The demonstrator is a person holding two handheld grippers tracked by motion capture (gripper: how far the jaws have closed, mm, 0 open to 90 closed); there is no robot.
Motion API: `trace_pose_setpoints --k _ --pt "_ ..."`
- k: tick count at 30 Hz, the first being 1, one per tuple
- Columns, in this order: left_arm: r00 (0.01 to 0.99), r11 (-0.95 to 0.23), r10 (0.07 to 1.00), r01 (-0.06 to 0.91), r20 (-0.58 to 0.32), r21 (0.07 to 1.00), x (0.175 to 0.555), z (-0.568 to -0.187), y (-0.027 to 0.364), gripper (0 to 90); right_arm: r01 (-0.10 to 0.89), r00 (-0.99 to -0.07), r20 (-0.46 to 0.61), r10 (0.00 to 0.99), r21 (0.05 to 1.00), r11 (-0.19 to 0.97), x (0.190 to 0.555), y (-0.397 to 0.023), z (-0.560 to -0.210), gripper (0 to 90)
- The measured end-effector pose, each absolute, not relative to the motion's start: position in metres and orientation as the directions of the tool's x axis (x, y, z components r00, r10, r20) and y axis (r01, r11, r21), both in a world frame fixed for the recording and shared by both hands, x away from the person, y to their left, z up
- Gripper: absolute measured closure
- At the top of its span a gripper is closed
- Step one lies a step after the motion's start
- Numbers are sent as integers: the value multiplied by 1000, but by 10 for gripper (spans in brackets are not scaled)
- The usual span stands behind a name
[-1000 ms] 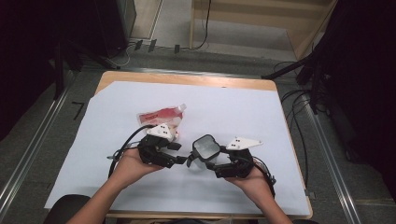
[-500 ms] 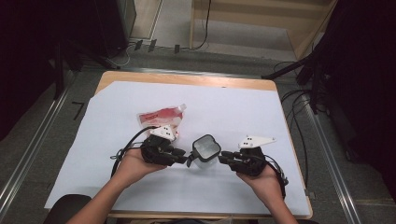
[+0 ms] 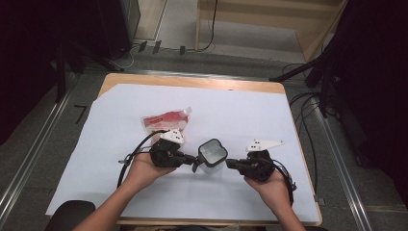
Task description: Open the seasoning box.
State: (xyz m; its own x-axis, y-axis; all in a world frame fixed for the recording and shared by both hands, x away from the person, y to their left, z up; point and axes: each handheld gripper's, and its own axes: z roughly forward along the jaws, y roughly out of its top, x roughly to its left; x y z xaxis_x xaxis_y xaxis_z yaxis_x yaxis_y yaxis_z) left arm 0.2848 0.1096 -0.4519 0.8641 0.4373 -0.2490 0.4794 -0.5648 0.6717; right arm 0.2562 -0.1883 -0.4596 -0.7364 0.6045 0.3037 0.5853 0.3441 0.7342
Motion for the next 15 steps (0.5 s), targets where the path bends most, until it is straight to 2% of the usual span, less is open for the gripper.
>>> trace_pose_setpoints --k 15 --pt "860 -570 448 485 -245 663 284 -454 106 900 566 -744 268 612 740 363 258 -183 -461 900"
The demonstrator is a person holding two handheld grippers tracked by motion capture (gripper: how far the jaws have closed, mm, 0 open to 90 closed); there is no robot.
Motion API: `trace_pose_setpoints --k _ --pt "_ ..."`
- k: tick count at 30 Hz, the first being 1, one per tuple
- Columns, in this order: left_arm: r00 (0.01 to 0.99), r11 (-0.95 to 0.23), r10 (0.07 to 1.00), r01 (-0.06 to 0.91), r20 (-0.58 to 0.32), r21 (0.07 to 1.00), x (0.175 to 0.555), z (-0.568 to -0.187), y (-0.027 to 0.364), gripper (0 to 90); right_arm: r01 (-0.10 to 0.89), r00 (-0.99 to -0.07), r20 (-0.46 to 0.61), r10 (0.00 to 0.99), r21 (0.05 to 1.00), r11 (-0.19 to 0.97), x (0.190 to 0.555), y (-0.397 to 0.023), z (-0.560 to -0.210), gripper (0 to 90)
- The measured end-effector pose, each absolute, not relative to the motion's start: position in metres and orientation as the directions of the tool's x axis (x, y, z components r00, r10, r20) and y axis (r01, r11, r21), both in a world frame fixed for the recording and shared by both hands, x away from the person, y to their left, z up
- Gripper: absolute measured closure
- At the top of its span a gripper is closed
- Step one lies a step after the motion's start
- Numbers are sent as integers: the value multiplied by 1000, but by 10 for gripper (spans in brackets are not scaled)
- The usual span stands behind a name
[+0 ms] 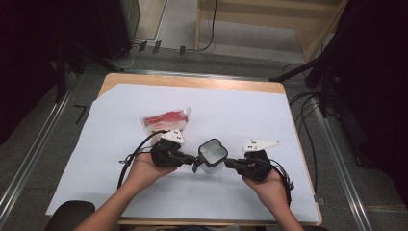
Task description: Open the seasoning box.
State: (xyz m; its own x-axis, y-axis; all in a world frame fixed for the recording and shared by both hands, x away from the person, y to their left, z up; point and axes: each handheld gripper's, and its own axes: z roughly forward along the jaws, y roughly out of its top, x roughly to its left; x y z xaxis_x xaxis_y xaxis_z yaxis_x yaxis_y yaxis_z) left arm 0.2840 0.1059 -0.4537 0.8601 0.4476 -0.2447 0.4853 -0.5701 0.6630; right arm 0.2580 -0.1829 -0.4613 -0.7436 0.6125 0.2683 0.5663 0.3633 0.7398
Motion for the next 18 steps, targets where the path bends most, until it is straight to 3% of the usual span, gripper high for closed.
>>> trace_pose_setpoints --k 18 --pt "869 -575 434 469 -236 670 278 -457 91 900 577 -705 263 659 753 316 267 -184 -463 900"
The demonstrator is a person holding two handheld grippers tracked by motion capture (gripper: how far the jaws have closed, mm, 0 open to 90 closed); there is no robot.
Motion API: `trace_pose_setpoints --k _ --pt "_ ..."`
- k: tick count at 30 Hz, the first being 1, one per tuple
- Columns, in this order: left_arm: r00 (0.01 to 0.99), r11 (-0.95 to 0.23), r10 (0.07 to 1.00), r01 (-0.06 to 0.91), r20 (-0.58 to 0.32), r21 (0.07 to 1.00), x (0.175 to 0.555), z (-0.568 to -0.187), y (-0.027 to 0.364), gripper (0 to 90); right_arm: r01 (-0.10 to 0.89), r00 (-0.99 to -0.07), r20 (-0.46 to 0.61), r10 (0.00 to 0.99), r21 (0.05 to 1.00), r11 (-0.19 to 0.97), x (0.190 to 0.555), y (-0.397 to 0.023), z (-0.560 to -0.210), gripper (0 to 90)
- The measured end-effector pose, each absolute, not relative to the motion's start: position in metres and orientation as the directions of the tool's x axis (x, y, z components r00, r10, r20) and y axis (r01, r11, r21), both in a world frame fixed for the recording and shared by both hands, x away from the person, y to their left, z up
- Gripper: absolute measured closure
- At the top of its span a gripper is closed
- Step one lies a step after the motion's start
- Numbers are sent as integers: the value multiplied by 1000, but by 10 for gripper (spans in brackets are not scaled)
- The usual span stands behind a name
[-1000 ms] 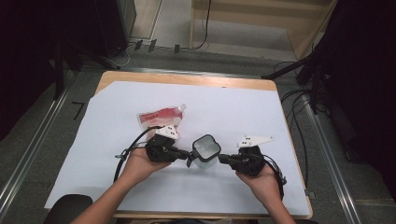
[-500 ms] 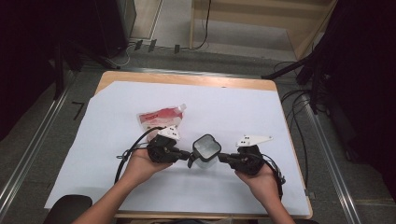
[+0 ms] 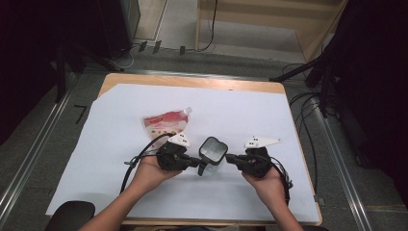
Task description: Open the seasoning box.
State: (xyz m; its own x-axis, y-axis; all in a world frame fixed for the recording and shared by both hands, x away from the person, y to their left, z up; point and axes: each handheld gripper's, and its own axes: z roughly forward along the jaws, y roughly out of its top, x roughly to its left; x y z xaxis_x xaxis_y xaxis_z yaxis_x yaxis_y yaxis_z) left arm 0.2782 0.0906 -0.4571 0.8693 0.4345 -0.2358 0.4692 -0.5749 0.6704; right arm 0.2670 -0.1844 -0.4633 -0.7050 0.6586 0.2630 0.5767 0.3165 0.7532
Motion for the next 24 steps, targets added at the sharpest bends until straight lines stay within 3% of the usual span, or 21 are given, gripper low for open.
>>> trace_pose_setpoints --k 12,24 --pt "868 -548 440 463 -231 696 276 -462 80 900 589 -682 282 674 759 278 278 -186 -466 900" --pt "872 -529 424 457 -244 715 271 -463 69 900 588 -669 208 714 736 336 285 -174 -474 900"
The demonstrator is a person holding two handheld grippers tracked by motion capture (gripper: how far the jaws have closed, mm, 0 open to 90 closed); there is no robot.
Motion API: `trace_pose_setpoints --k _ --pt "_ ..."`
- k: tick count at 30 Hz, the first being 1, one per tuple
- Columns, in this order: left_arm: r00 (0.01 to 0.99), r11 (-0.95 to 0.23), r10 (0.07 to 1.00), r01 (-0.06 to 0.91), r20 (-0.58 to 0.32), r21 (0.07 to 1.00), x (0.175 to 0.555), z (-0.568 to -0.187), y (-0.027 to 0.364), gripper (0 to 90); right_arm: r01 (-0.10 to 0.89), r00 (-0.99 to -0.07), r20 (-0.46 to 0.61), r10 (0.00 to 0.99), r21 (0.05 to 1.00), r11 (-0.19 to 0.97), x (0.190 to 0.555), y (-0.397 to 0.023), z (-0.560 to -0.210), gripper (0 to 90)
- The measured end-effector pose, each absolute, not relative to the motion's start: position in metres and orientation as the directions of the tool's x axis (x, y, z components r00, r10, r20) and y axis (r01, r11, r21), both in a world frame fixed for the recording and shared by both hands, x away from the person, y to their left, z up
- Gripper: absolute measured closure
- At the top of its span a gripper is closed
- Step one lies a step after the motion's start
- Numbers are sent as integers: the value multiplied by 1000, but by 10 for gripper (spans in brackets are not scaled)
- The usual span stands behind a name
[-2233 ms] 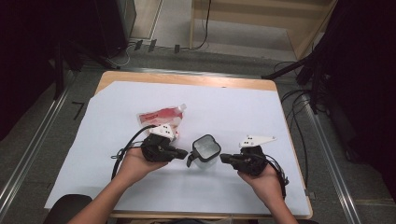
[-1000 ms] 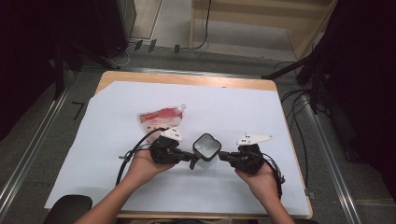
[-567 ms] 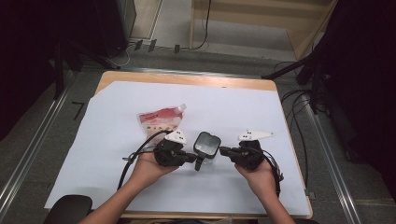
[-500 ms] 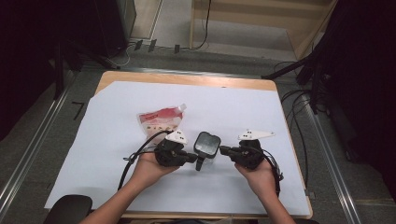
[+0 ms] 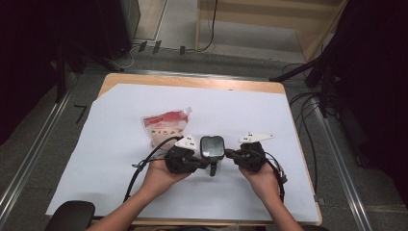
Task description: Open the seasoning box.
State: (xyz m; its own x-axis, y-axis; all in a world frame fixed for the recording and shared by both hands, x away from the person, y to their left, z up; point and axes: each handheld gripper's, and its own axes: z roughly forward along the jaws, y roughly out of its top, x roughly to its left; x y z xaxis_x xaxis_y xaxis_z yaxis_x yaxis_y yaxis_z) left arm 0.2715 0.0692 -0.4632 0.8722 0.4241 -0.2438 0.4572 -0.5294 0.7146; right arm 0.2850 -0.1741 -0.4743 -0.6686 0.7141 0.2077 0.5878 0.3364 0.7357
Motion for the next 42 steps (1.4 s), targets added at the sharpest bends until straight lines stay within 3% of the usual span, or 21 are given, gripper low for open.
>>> trace_pose_setpoints --k 11,19,25,32,42 --pt "885 -538 385 446 -263 715 271 -465 60 867 592 -665 223 712 739 321 283 -179 -472 900" --pt "895 -572 342 440 -286 692 268 -455 68 838 580 -674 246 696 759 294 262 -186 -459 900" --pt "889 -563 379 441 -256 699 269 -448 81 665 565 -701 248 669 765 309 247 -185 -454 899" --pt "874 -539 384 474 -297 696 278 -445 96 563 565 -726 268 634 758 327 233 -175 -457 900" --pt "872 -555 399 476 -284 682 281 -448 98 462 556 -756 265 599 743 373 228 -158 -463 899"
